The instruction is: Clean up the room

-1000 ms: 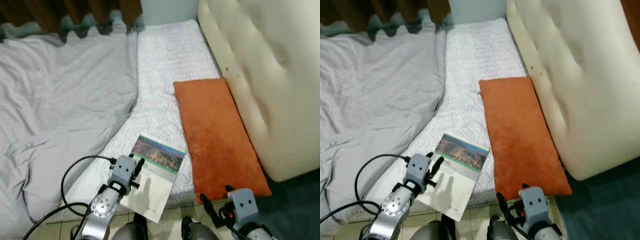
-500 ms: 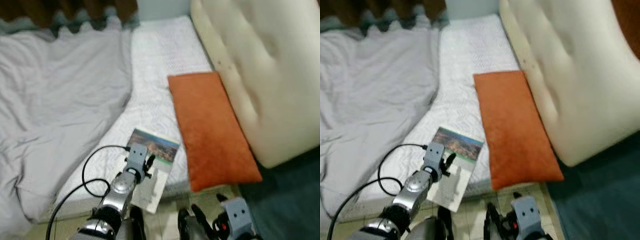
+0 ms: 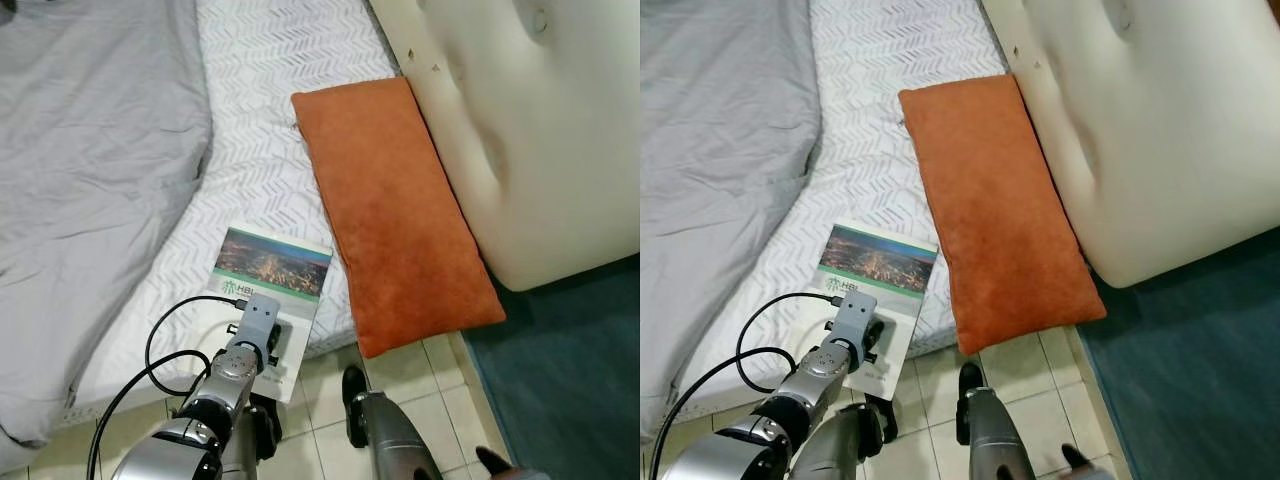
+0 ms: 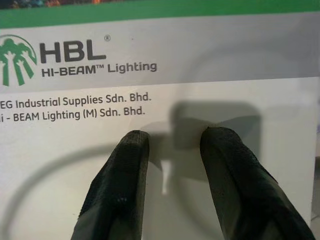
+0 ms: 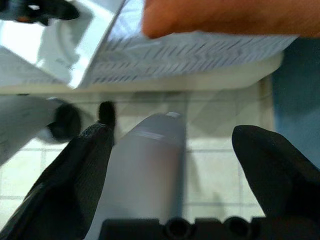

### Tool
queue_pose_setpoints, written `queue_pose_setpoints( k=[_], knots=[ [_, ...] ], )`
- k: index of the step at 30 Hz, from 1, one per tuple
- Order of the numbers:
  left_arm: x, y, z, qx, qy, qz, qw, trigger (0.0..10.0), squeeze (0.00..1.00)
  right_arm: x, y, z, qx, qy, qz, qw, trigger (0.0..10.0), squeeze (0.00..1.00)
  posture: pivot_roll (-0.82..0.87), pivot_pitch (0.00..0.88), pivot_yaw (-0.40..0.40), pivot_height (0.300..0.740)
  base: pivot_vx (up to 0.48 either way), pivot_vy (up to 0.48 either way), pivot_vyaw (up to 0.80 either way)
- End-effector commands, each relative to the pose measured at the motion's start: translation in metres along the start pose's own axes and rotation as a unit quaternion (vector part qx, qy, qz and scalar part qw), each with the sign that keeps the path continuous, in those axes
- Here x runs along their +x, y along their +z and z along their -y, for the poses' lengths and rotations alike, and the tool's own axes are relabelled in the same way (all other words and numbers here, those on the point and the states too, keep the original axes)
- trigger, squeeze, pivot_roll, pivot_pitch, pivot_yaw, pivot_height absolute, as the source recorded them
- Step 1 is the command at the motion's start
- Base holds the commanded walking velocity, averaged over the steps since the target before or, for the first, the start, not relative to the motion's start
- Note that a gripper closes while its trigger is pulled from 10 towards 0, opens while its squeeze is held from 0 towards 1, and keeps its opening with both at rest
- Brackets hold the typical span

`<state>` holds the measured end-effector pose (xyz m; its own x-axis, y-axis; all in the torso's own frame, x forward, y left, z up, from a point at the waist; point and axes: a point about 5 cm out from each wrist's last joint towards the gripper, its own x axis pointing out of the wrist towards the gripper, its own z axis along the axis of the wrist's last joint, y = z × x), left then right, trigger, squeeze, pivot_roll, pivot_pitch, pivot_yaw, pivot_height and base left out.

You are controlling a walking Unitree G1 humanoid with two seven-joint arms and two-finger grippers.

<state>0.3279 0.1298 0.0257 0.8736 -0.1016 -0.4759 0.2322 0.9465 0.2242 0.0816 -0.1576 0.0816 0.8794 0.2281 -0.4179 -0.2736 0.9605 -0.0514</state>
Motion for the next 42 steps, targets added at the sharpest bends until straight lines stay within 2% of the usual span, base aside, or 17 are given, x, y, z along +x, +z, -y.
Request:
queue_pose_setpoints(
  k=[1, 6, 9, 10, 11, 14, 15, 17, 23, 25, 32, 34, 36, 37, 38, 40, 42],
  knots=[
    [-0.005, -0.024, 0.0, -0.002, 0.008, -0.041, 0.999, 10.0, 0.0, -0.008, -0.004, -0.005, 0.002, 0.003, -0.021, 1.0, 10.0, 0.0, -0.49, 0.669, -0.036, 0.74, 0.0, 0.0, 0.0],
    [-0.007, -0.033, -0.007, 0.02, 0.027, -0.067, 0.997, 10.0, 0.0, -0.02, -0.007, -0.012, 0.015, 0.003, -0.041, 0.999, 10.0, 0.0, -0.5, 0.687, -0.042, 0.74, 0.0, 0.0, 0.0],
    [-0.005, -0.025, -0.009, -0.003, 0.043, -0.053, 0.998, 10.0, 0.0, -0.024, -0.008, -0.016, 0.018, 0.003, -0.046, 0.999, 10.0, 0.0, -0.5, 0.685, -0.035, 0.74, 0.0, 0.0, 0.0],
    [-0.002, -0.014, -0.01, -0.031, 0.058, -0.034, 0.997, 10.0, 0.0, -0.027, -0.009, -0.017, 0.019, 0.002, -0.05, 0.999, 10.0, 0.0, -0.5, 0.686, -0.033, 0.74, 0.0, 0.0, 0.0],
    [-0.002, -0.014, -0.01, -0.031, 0.058, -0.034, 0.997, 10.0, 0.0, -0.027, -0.009, -0.017, 0.019, 0.002, -0.05, 0.999, 10.0, 0.0, -0.5, 0.686, -0.033, 0.74, 0.0, 0.0, 0.0],
    [0.002, 0.005, -0.011, -0.116, 0.083, -0.007, 0.99, 10.0, 0.0, -0.028, -0.011, -0.019, 0.018, -0.001, -0.055, 0.998, 10.0, 0.0, -0.5, 0.684, -0.029, 0.74, 0.0, 0.0, 0.0],
    [0.004, 0.019, -0.011, -0.22, 0.098, 0.005, 0.971, 10.0, 0.0, -0.03, -0.012, -0.018, 0.017, -0.002, -0.057, 0.998, 10.0, 0.0, -0.5, 0.678, -0.025, 0.74, 0.0, 0.0, 0.0],
    [0.006, 0.027, -0.01, -0.258, 0.104, 0.01, 0.961, 10.0, 0.0, -0.031, -0.013, -0.018, 0.016, -0.003, -0.058, 0.998, 10.0, 0.0, -0.5, 0.677, -0.023, 0.74, 0.0, 0.0, 0.0],
    [0.008, 0.04, -0.004, -0.315, 0.104, 0.017, 0.943, 10.0, 0.0, -0.032, -0.013, -0.018, 0.012, -0.006, -0.06, 0.998, 10.0, 0.0, -0.52, 0.659, -0.023, 0.74, 0.0, 0.0, 0.0],
    [0.009, 0.045, -0.005, -0.353, 0.107, 0.018, 0.929, 10.0, 0.0, -0.034, -0.013, -0.017, 0.01, -0.008, -0.061, 0.998, 10.0, 0.0, -0.53, 0.654, -0.025, 0.74, 0.0, 0.0, 0.0],
    [0.011, 0.068, 0.005, -0.417, 0.092, 0.025, 0.904, 10.0, 0.0, -0.038, -0.018, -0.016, 0.003, -0.011, -0.072, 0.997, 10.0, 0.0, -0.54, 0.645, -0.019, 0.74, 0.0, 0.0, 0.0],
    [0.011, 0.077, 0.01, -0.388, 0.069, 0.04, 0.918, 10.0, 0.0, -0.035, -0.019, -0.016, 0.003, -0.013, -0.071, 0.997, 10.0, 0.0, -0.53, 0.637, -0.013, 0.74, 0.0, 0.0, 0.0],
    [0.012, 0.087, 0.014, -0.325, 0.045, 0.064, 0.942, 10.0, 0.0, -0.032, -0.018, -0.015, 0.003, -0.015, -0.065, 0.998, 10.0, 0.0, -0.51, 0.632, 0.0, 0.74, 0.0, 0.0, 0.0],
    [0.011, 0.096, 0.016, -0.275, 0.03, 0.089, 0.957, 10.0, 0.0, -0.029, -0.017, -0.014, 0.003, -0.015, -0.06, 0.998, 10.0, 0.0, -0.48, 0.619, 0.012, 0.74, 0.0, 0.0, 0.0],
    [0.01, 0.102, 0.019, -0.24, 0.018, 0.107, 0.965, 10.0, 0.0, -0.026, -0.017, -0.014, 0.003, -0.015, -0.056, 0.998, 10.0, 0.0, -0.48, 0.619, 0.012, 0.74, 0.0, 0.0, 0.0],
    [0.01, 0.106, 0.021, -0.219, 0.01, 0.123, 0.968, 10.0, 0.0, -0.023, -0.017, -0.014, 0.004, -0.015, -0.053, 0.998, 10.0, 0.0, -0.46, 0.611, 0.024, 0.74, 0.0, 0.0, 0.0],
    [0.007, 0.11, 0.024, -0.157, -0.004, 0.164, 0.974, 10.0, 0.0, -0.015, -0.018, -0.013, 0.003, -0.013, -0.045, 0.999, 10.0, 0.0, -0.42, 0.598, 0.038, 0.74, 0.0, 0.0, 0.0]
  ],
)
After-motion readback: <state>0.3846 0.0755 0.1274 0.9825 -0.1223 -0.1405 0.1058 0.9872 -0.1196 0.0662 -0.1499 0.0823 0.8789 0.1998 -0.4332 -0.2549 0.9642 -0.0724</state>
